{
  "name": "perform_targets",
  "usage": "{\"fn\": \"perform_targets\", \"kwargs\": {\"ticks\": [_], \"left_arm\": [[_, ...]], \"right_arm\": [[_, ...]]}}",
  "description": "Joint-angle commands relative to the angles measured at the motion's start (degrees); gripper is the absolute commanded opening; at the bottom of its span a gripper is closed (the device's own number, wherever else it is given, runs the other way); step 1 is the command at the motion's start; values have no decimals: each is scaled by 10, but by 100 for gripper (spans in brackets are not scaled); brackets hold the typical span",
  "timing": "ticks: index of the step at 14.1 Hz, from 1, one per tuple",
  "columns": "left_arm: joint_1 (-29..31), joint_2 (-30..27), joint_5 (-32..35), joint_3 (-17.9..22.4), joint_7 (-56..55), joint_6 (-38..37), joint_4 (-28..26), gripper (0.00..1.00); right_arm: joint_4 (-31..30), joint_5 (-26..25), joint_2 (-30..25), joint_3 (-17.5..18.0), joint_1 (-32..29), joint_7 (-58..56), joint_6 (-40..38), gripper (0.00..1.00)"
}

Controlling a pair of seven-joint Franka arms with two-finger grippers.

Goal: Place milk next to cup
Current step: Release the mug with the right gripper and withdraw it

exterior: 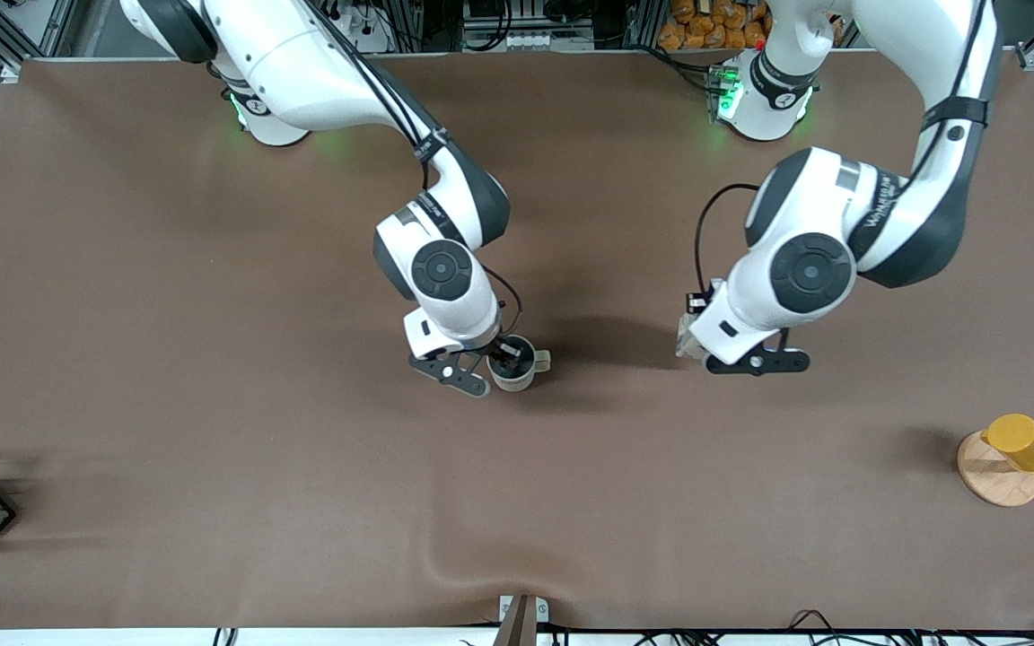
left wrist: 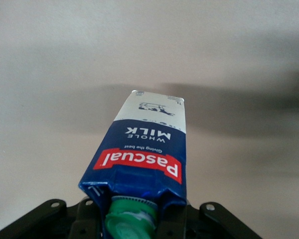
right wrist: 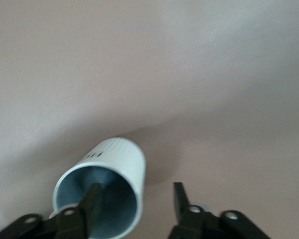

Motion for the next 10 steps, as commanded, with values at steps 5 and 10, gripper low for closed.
{"fn": "perform_targets", "kwargs": {"ticks": [5,10], "left_arm": [[-90,31,-51,-11,-165,-20,62,0],[-172,111,-63,-13,-247,0,149,0]], "right_arm": [[37,-9,-95,5,-169,-204,-184,100],[35,-7,-93,5,-304,-450,-220,100]]}}
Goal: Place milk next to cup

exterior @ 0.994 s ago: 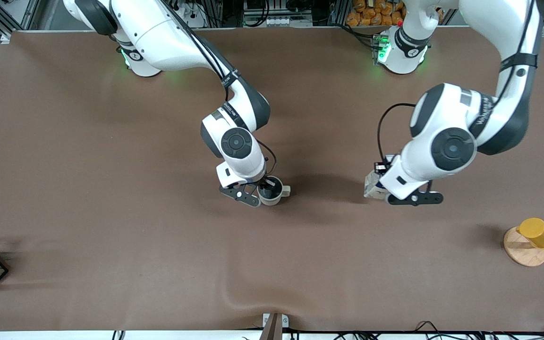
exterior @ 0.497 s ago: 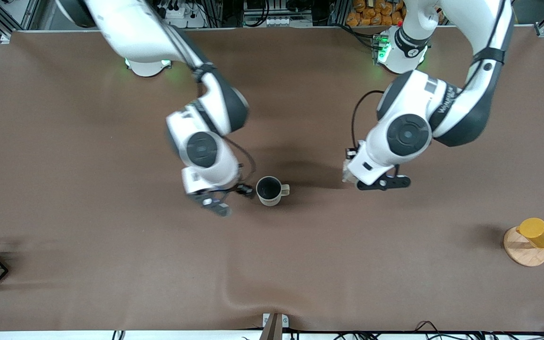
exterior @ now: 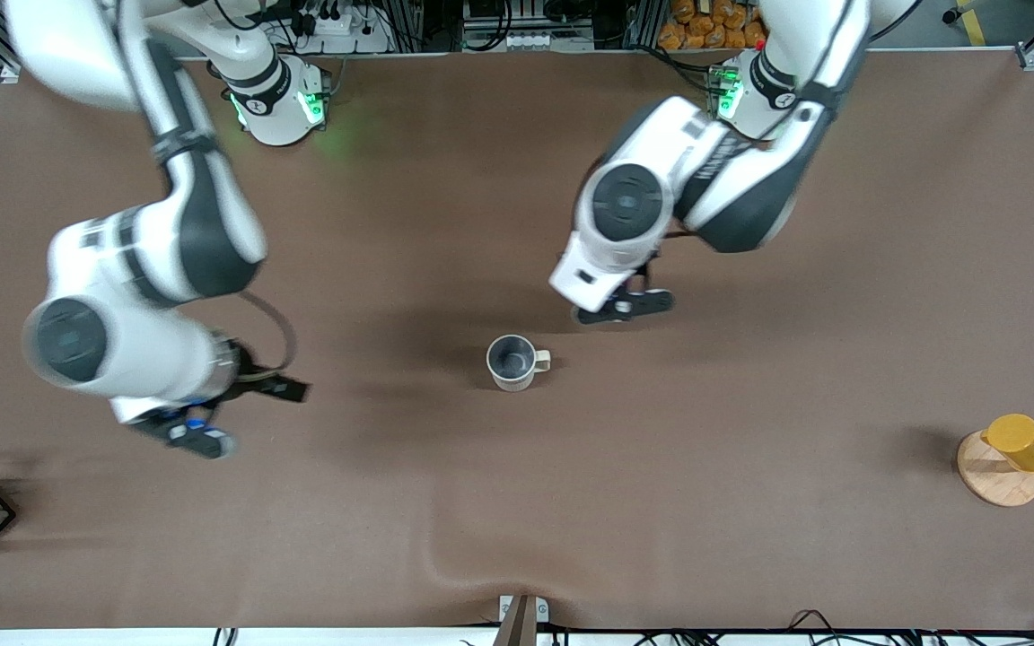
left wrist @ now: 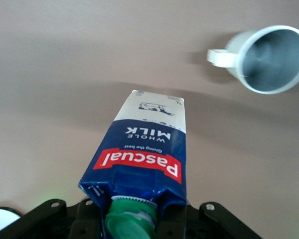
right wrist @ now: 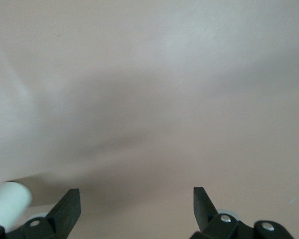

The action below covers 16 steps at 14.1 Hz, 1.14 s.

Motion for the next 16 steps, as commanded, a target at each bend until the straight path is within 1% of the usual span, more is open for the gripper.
{"fn": "perform_targets", "kwargs": {"ticks": [1,5,6,7,8,10,12,14,15,16], "left_arm": [[-34,45,-21,4,-26,13,52,0],[-70,84,-21,6,-37,56,75,0],[-74,87,-21,8,-37,71,76,0],[-76,91,-21,9,-37,85,76,0],[-76,94,-21,9,-37,88,76,0],[-75,95,-21,17,-35,94,76,0],[-76,98,-21,25,-33,105,76,0],[-76,104,-20,28,-32,118,76,0],[-77,109,-20,31,-32,126,76,0],[-77,112,-20,31,-32,133,76,0]], "right_arm": [[-8,-3,-4,13,-64,-123,-1,100],[-9,-7,-14,12,-106,-208,-3,100],[-15,-5,-19,13,-121,-242,-4,100],[-23,-5,-31,13,-125,-247,-17,100],[-45,-4,-59,13,-122,-240,-31,100],[-135,-5,-155,14,-116,-187,-26,100],[-211,-7,-250,14,-113,-181,-18,100],[-267,-7,-313,14,-114,-181,-9,100],[-286,-7,-335,15,-113,-181,3,100],[-292,-9,-343,16,-113,-181,8,100]]}}
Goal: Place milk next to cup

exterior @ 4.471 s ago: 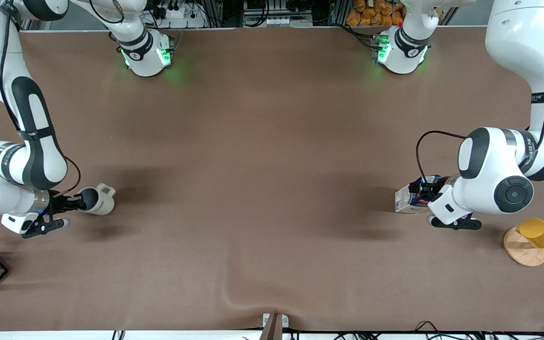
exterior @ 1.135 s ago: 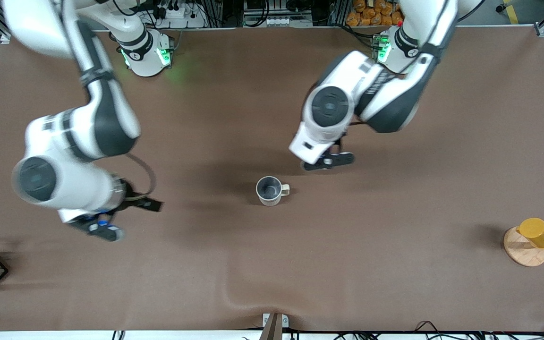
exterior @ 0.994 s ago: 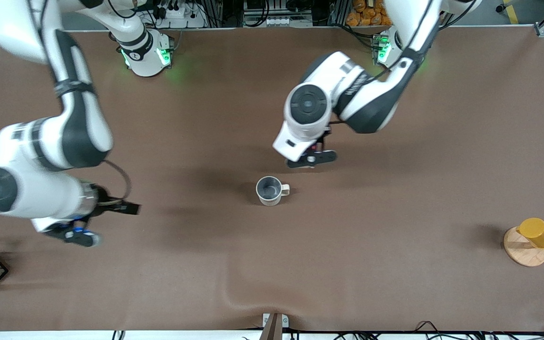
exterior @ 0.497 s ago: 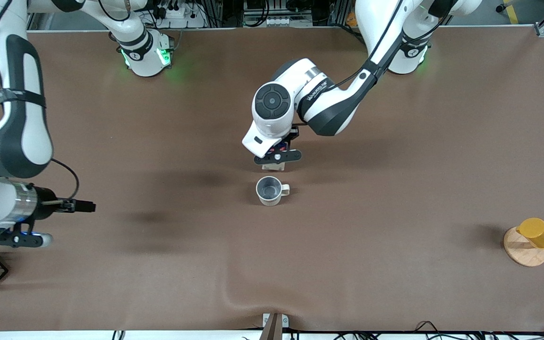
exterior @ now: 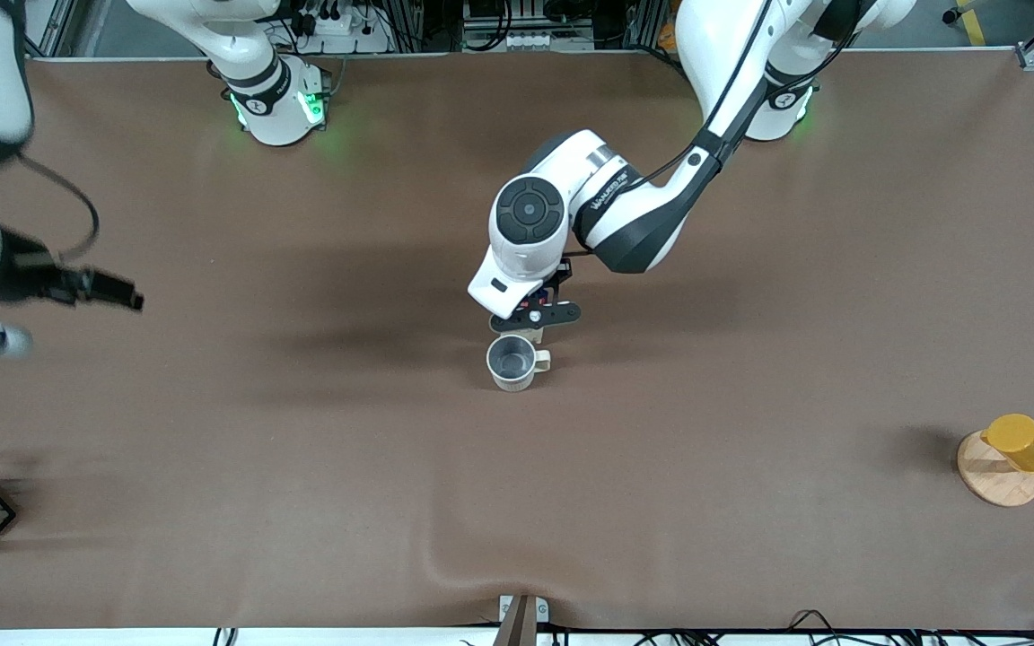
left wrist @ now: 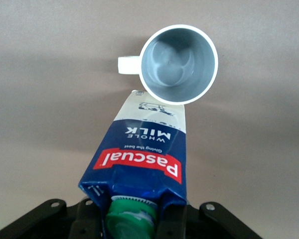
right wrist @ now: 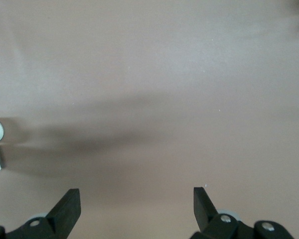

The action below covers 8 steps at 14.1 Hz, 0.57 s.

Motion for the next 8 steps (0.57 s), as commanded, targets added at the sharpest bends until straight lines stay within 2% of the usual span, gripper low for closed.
{"fn": "perform_targets", "kwargs": {"ticks": [1,3,8], "left_arm": [[-7,17,-12,8,-3,12,18,0],[-8,20,-11,8,-2,12,18,0],[-13,24,-8,8,0,21,17,0]], "right_arm": [[-73,-8,-53,5,-2,10,39,100],[-69,-20,-50,5,-5,5,61,100],[-12,-34,-43,6,-2,10,50,100]]}}
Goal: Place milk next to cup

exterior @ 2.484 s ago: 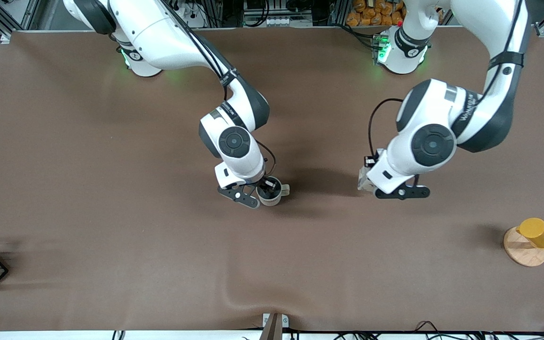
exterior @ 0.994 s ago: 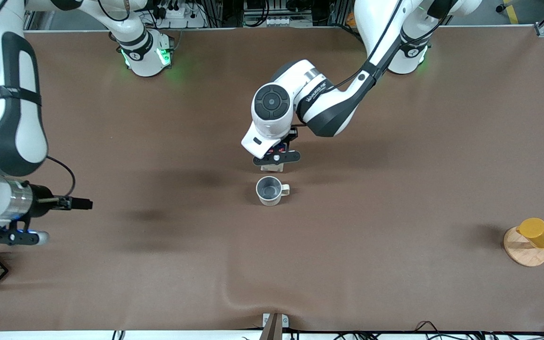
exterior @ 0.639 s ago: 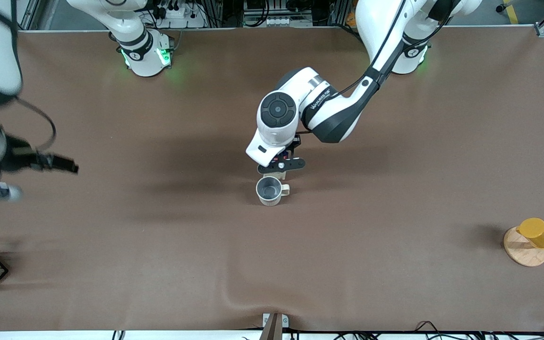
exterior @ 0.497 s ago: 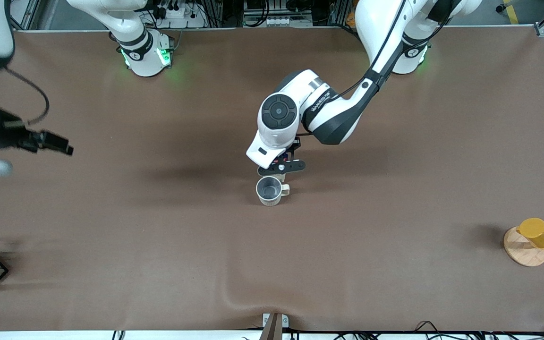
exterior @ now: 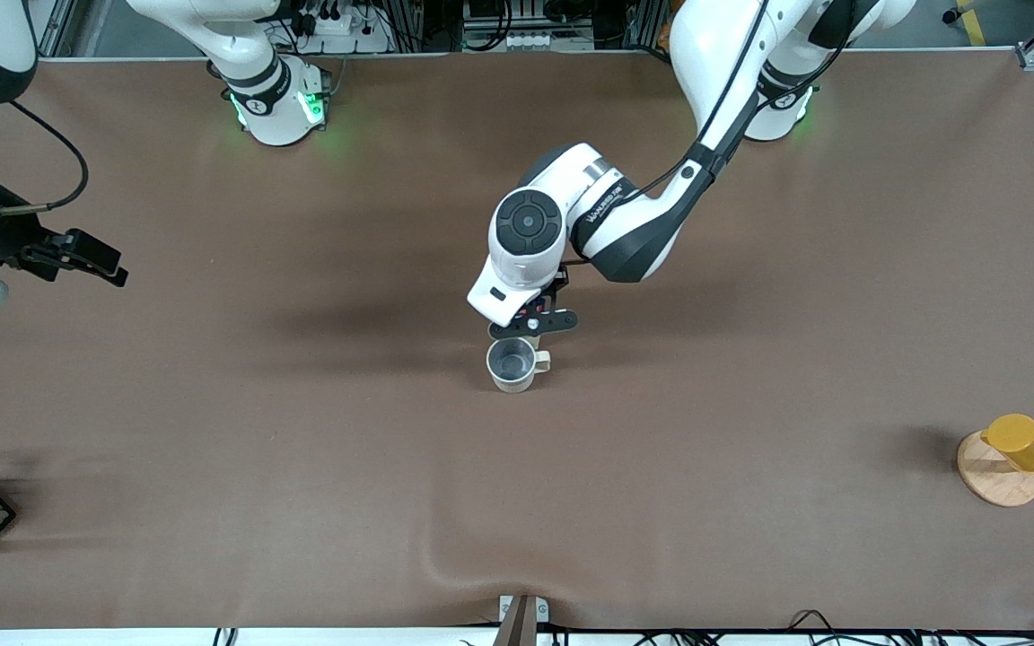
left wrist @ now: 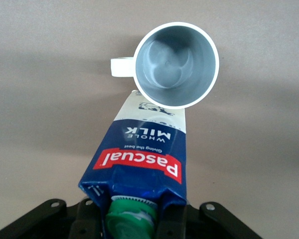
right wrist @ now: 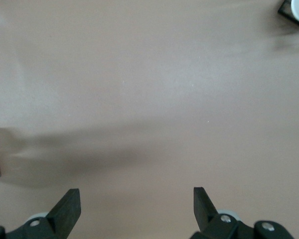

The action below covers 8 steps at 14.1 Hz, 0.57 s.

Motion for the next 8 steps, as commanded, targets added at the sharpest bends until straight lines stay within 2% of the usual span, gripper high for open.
{"fn": "perform_targets", "kwargs": {"ticks": [1,2,3,8], "left_arm": [[-16,10,-8,8,0,7,16,29],[-17,10,-7,8,1,11,15,75],[-18,10,0,8,9,12,14,100],[-19,1,8,8,15,12,13,100]], "right_arm": [[38,-10,4,5,-3,9,-8,100],[42,-11,4,4,-3,8,-8,100],[43,-10,4,4,-4,8,-8,100],[54,-11,4,5,0,10,-17,100]]}}
